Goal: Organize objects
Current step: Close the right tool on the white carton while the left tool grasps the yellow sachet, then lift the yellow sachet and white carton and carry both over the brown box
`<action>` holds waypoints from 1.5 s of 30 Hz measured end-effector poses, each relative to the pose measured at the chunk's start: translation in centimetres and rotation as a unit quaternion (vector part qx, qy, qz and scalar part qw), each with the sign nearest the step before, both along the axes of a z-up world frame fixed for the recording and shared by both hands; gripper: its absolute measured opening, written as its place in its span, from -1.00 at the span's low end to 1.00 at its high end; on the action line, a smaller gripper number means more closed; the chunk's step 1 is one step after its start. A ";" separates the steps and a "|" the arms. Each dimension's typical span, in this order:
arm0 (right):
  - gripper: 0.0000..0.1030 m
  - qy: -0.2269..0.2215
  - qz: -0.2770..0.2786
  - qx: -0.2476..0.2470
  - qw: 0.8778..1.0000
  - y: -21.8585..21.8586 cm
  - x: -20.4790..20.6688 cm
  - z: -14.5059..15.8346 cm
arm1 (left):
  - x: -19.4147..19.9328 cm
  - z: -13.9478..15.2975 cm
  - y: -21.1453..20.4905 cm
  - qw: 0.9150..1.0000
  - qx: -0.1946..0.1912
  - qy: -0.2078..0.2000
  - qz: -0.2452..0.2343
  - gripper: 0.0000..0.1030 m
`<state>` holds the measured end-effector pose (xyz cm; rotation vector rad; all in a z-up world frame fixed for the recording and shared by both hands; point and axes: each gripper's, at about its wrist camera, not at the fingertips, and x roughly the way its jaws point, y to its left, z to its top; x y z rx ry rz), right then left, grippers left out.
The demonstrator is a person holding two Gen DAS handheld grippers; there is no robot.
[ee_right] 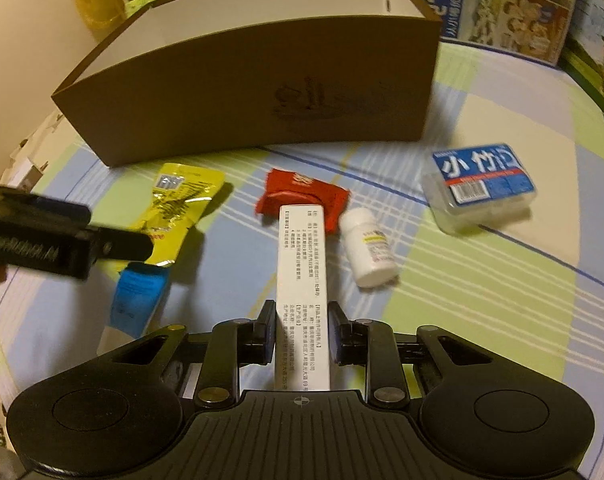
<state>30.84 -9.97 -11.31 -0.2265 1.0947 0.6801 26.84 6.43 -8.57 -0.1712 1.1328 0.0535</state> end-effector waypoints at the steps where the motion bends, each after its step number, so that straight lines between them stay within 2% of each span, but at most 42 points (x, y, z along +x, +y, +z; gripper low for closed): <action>1: -0.55 0.001 -0.003 0.000 1.000 -0.3 0.0 0.0 | 0.4 -0.2 0.0 1.000 -0.001 0.002 -0.002 0.72; 7: -0.55 0.011 -0.026 0.008 1.000 -2.0 -0.2 0.2 | 2.9 -2.0 0.1 1.000 -0.002 0.017 -0.022 0.70; 11: -0.55 0.015 -0.034 0.012 0.999 -2.4 -0.1 0.2 | 3.8 -3.1 0.0 0.999 0.008 0.026 -0.035 0.61; 13: -0.55 0.016 -0.036 0.011 0.999 -2.3 -0.1 0.3 | 3.9 -3.4 -0.4 0.998 0.027 0.021 -0.050 0.60; 16: -0.55 0.016 -0.035 0.008 0.999 -2.1 -0.2 0.3 | 3.7 -3.4 -0.9 0.996 0.051 0.011 -0.069 0.42; 21: -0.55 0.018 -0.035 0.005 0.999 -2.1 -0.1 0.2 | 3.0 -3.4 -0.9 0.995 0.058 0.003 -0.084 0.38; 30: -0.55 0.020 -0.030 -0.003 0.999 -1.7 0.0 -0.3 | 1.9 -2.7 0.2 0.996 0.055 0.001 -0.072 0.28; 32: -0.55 0.019 -0.028 -0.006 0.999 -1.6 0.0 -0.4 | 1.7 -2.5 0.2 0.996 0.054 -0.001 -0.070 0.20; 45: -0.55 0.017 -0.015 -0.018 1.000 -0.8 0.2 -1.0 | -0.4 -0.9 1.3 0.998 0.043 -0.017 -0.042 0.16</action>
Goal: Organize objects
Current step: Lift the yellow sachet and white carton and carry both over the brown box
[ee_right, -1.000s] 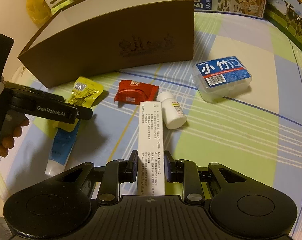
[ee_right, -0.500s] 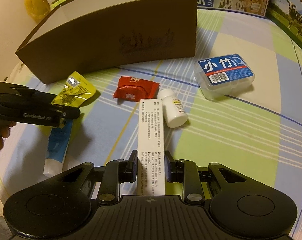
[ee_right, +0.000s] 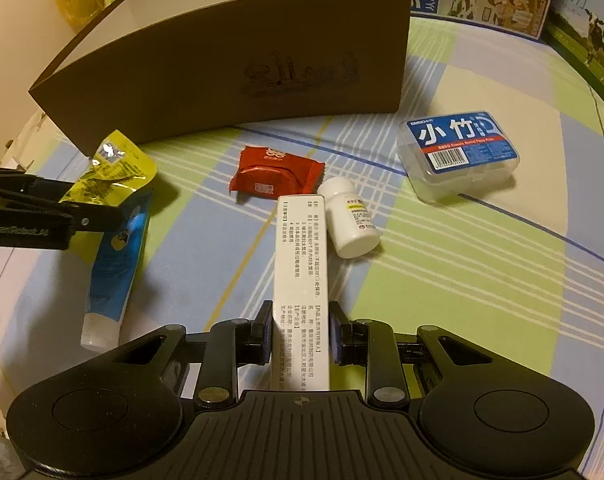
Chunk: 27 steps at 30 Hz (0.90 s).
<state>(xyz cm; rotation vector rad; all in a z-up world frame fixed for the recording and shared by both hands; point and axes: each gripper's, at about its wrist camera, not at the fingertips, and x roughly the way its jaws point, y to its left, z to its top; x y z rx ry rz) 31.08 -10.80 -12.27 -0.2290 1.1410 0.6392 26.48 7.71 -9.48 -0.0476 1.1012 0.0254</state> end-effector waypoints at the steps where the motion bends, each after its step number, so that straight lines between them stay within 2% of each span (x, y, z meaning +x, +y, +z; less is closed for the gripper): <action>1: -0.55 0.000 0.001 0.001 1.000 0.0 0.0 0.0 | -0.2 0.1 0.1 1.000 -0.001 -0.001 0.002 0.16; 13: -0.56 0.000 0.024 0.033 0.999 0.3 -0.7 1.1 | -2.6 1.0 1.4 0.999 -0.020 -0.006 0.039 0.14; 27: -0.55 -0.017 0.047 0.085 0.995 1.3 -1.0 4.9 | -3.8 4.8 1.0 0.997 -0.033 -0.055 0.045 0.14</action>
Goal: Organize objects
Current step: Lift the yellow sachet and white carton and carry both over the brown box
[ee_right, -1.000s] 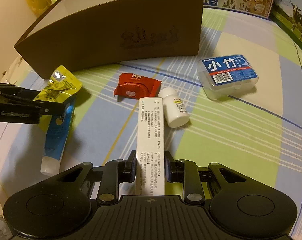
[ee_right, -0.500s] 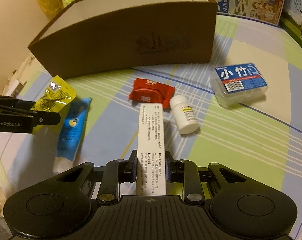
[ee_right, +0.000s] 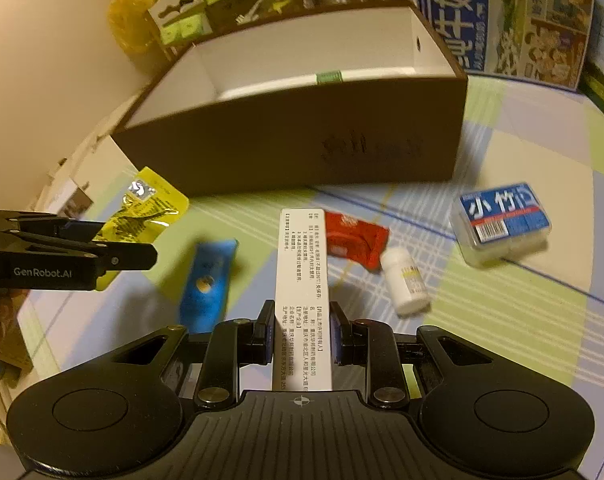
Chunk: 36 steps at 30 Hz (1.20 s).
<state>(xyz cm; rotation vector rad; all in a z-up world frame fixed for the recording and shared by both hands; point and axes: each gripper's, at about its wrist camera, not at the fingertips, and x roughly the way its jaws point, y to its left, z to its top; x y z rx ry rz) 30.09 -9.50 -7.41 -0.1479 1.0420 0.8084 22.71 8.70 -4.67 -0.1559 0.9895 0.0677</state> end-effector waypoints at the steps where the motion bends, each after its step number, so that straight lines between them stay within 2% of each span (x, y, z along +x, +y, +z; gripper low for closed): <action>1: -0.56 -0.002 0.001 0.003 1.000 0.1 0.0 0.3 | 0.0 0.3 0.0 1.000 0.000 -0.004 0.000 0.14; 20: -0.56 -0.032 0.018 0.058 0.998 3.2 3.5 5.2 | 3.2 5.0 1.6 0.998 0.002 -0.067 0.005 0.14; 30: -0.56 -0.040 0.016 0.079 0.996 6.3 7.5 7.2 | 7.1 6.3 3.8 0.996 0.008 -0.086 0.018 0.14; 36: -0.56 -0.036 0.007 0.088 0.995 8.9 10.8 7.7 | 10.2 6.1 5.6 0.996 0.007 -0.083 0.033 0.14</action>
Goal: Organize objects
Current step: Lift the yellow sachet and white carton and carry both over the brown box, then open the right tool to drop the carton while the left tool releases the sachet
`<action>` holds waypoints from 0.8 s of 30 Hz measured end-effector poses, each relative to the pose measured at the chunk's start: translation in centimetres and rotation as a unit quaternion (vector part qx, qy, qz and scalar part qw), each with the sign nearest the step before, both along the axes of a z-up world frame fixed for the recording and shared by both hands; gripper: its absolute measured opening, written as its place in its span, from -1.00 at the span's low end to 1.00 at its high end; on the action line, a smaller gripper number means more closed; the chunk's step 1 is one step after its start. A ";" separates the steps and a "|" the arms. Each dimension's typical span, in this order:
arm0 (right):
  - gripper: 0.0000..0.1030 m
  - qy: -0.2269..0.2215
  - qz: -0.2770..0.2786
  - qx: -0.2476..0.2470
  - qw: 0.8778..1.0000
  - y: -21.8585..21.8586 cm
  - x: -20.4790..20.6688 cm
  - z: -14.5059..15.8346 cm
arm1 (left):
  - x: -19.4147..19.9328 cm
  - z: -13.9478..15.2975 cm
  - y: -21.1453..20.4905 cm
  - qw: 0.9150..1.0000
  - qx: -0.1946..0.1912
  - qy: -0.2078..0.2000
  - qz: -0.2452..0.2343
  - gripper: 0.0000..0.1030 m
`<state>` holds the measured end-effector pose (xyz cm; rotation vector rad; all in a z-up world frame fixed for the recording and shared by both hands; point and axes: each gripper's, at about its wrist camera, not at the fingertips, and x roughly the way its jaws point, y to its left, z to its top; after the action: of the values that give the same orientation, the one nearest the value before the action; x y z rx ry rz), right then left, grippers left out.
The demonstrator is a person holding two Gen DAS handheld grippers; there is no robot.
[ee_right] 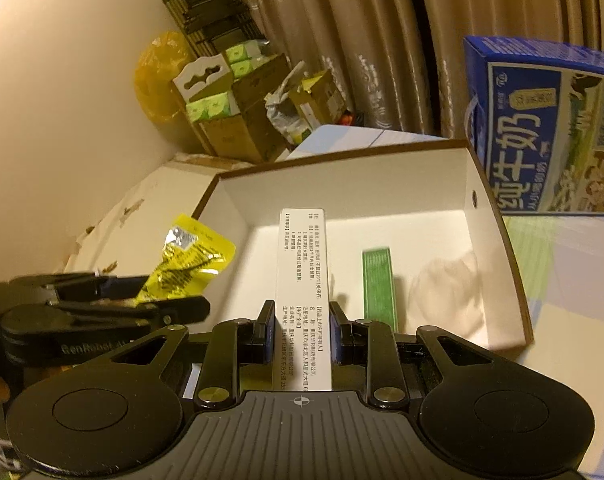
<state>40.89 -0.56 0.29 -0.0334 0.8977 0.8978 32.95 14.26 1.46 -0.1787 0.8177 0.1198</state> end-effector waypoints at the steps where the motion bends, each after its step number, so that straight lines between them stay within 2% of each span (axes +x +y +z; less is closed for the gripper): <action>1: -0.56 0.001 -0.001 0.000 1.000 0.4 0.5 0.0 | 0.5 -0.1 0.2 1.000 0.001 0.001 0.000 0.14; 9: -0.56 0.014 -0.014 -0.018 1.000 3.9 4.0 -1.7 | 4.6 -1.6 2.1 1.000 0.002 0.024 0.010 0.14; 24: -0.55 0.039 -0.037 -0.052 0.997 6.9 7.9 -5.3 | 10.0 -5.8 4.2 0.997 -0.010 0.072 0.017 0.14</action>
<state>48.82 6.34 -4.97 -0.0549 1.0111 0.7876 42.97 18.43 -4.30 -0.2051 0.9589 0.1585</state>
